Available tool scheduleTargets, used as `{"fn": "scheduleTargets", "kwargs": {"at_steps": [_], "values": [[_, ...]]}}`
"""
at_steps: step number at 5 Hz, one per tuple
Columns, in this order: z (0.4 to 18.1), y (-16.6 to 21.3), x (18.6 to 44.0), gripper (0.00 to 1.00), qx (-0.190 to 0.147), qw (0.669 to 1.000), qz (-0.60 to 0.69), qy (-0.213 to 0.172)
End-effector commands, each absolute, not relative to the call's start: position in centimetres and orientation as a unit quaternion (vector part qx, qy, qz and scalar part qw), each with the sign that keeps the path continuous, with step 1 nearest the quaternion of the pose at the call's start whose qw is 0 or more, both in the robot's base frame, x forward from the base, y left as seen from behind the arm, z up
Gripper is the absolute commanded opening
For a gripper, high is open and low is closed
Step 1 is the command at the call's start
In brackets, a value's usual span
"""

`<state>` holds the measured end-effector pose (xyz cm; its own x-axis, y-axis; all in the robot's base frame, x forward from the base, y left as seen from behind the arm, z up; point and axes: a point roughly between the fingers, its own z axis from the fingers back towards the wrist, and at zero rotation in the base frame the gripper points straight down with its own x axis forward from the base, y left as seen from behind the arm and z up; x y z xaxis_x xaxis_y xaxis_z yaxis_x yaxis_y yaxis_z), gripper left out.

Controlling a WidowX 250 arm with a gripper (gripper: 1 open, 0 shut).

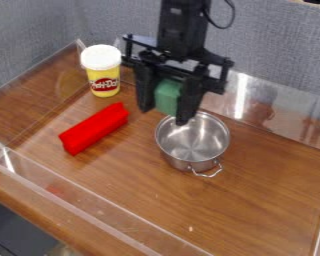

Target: Put green object to the left side of the table

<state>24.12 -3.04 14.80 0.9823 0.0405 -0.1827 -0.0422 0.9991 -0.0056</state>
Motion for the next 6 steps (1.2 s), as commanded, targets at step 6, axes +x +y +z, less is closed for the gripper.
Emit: {"fn": "scheduleTargets", "kwargs": {"at_steps": [6], "values": [[16.8, -2.4, 26.8, 0.00, -0.010, 0.997, 0.056, 0.058]]}}
